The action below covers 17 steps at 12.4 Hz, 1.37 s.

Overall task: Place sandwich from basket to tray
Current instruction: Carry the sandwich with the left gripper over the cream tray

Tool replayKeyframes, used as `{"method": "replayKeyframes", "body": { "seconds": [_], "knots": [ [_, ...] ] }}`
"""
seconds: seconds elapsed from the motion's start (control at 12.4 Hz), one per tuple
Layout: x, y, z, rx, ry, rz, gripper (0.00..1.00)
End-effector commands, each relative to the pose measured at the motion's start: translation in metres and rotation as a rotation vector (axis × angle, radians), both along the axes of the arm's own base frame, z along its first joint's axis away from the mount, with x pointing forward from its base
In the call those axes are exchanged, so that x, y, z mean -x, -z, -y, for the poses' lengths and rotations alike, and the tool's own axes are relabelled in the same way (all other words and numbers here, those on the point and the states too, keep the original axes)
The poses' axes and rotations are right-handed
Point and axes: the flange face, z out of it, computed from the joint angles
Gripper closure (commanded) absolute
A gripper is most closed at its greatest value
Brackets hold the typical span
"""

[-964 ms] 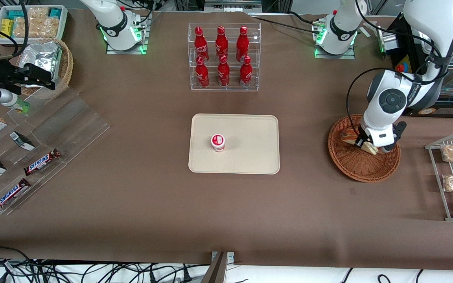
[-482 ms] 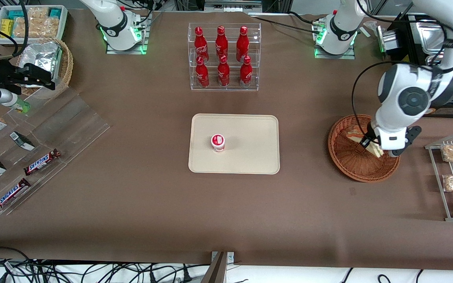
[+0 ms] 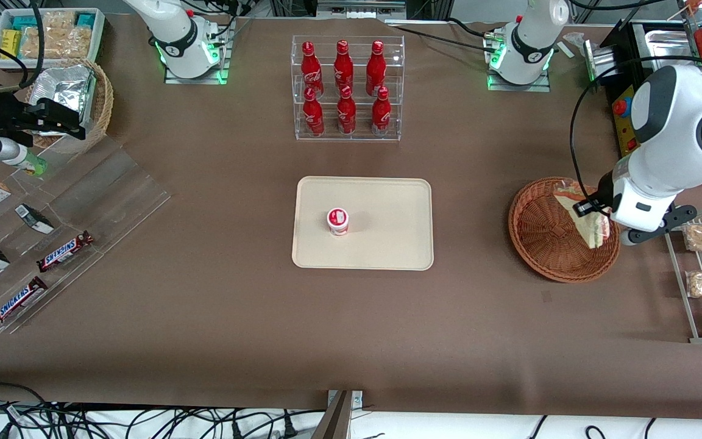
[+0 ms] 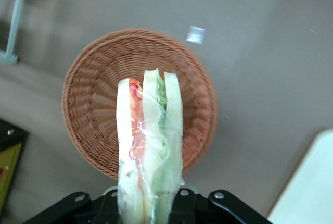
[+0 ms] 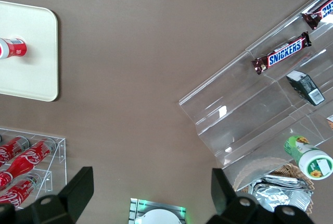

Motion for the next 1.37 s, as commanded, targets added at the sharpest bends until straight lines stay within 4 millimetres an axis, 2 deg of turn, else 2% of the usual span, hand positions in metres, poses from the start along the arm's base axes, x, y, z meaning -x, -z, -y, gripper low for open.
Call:
{"method": "replayKeyframes", "body": {
  "seconds": [0.0,0.16,0.32,0.4,0.64,0.8,0.88,1.21,1.29],
  "knots": [
    [-0.004,-0.032,0.047,0.047,0.178,-0.008,1.00],
    [0.002,-0.045,0.092,0.079,0.303,0.015,1.00],
    [0.009,-0.044,0.142,0.133,0.376,0.022,1.00],
    [0.011,-0.046,0.174,0.158,0.422,0.036,1.00],
    [0.027,-0.029,0.246,0.167,0.418,0.051,1.00],
    [0.036,0.001,0.286,0.132,0.412,0.050,1.00],
    [0.039,0.022,0.302,0.114,0.397,0.059,1.00],
    [0.047,0.108,0.347,0.040,0.350,0.084,1.00],
    [0.048,0.124,0.349,0.032,0.342,0.112,1.00]
  ]
}}
